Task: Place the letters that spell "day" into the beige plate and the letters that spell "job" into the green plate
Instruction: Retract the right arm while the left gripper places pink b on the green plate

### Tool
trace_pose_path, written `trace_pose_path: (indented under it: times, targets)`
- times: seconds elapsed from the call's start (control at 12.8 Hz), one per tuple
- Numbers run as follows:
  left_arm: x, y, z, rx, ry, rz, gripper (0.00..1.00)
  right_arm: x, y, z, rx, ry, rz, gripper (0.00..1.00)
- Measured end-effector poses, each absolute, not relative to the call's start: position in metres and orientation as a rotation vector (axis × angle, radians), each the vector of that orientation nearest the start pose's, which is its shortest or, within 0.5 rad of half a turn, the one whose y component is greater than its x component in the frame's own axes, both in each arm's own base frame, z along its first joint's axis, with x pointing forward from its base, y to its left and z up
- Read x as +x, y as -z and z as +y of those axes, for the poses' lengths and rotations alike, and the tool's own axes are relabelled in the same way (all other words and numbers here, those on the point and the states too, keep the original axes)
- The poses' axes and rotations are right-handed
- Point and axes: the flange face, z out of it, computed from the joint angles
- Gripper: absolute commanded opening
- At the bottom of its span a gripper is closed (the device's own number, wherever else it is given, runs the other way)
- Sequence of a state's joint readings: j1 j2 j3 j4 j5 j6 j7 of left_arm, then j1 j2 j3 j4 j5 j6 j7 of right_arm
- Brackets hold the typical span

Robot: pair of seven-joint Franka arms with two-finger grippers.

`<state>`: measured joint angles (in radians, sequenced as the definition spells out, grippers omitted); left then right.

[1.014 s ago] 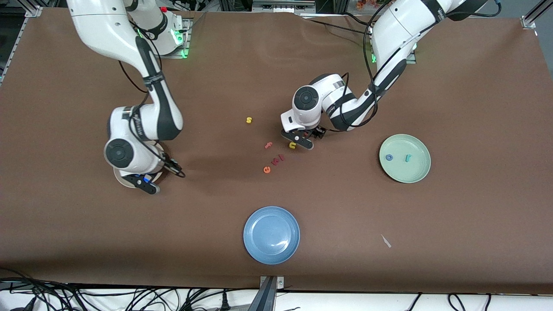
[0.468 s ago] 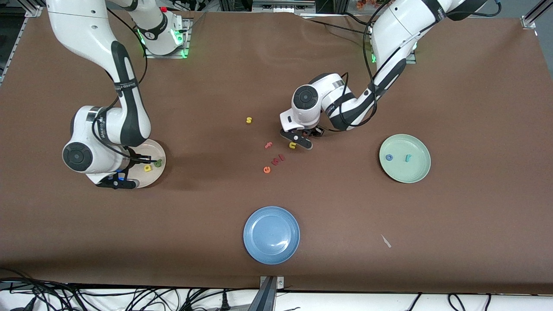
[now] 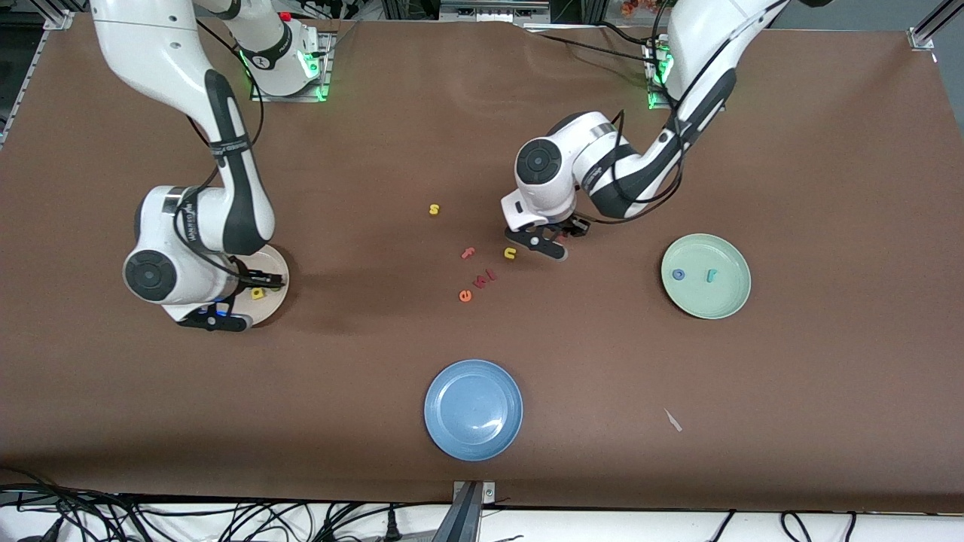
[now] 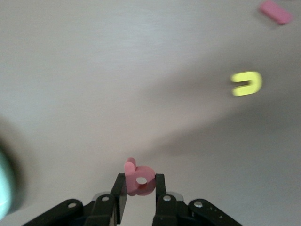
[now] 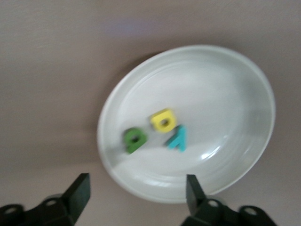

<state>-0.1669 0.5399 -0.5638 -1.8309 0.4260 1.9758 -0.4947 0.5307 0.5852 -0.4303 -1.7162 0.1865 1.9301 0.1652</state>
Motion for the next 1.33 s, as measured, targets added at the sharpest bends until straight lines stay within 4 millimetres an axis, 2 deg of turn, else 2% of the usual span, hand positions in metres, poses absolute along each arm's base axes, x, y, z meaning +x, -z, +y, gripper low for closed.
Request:
trace_pose_path:
  times: [0.23, 0.39, 0.55, 0.7, 0.94, 1.17, 1.33]
  targets:
    - [0.506, -0.284, -0.318, -2.759, -0.378, 0.660, 0.04, 0.609, -0.268, 0.180, -3.249, -0.539, 0.344, 1.00]
    - [0.523, -0.299, -0.273, -2.770, -0.473, 0.661, 0.04, 0.597, -0.274, 0.224, -3.272, -0.519, 0.328, 1.00]
    - [0.542, -0.308, -0.221, -2.789, -0.543, 0.676, 0.05, 0.591, -0.288, 0.250, -3.275, -0.481, 0.263, 1.00]
    - [0.552, -0.308, -0.184, -2.806, -0.592, 0.643, 0.04, 0.590, -0.315, 0.268, -3.266, -0.461, 0.217, 1.00]
    - [0.555, -0.298, -0.150, -2.814, -0.649, 0.629, 0.04, 0.587, -0.351, 0.281, -3.253, -0.454, 0.245, 1.00]
    - [0.557, -0.276, -0.108, -2.839, -0.726, 0.667, 0.04, 0.593, -0.404, 0.257, -3.145, -0.400, 0.314, 1.00]
    - [0.557, -0.249, -0.090, -2.884, -0.720, 0.682, 0.04, 0.595, -0.440, 0.227, -3.085, -0.376, 0.317, 1.00]
